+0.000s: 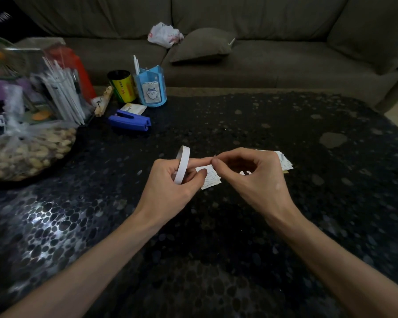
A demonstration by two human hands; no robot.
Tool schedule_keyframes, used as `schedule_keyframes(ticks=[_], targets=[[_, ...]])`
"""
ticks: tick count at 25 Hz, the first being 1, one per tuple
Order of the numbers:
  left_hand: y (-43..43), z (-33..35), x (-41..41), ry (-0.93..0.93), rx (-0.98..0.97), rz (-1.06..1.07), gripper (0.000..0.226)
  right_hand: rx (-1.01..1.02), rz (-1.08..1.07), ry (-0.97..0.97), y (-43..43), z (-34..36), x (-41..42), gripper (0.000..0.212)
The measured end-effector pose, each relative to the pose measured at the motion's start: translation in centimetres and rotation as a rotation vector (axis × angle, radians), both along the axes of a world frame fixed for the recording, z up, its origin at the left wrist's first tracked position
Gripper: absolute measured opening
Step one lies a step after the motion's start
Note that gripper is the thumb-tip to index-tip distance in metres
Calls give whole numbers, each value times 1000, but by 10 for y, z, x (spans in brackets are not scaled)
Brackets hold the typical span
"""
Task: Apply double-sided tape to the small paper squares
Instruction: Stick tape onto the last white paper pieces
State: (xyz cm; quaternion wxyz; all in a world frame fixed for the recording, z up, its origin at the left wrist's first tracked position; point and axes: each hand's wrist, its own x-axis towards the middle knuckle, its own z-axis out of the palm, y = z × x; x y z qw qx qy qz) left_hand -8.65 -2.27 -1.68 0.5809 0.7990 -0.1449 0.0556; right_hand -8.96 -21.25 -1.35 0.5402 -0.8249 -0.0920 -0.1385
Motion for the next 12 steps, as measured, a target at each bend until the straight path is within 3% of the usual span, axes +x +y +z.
schedule_keyframes(ticks=[12], targets=[[-1,0,-1,-1,6,-13,30,-32,6,-27,-2,-1,3,10]])
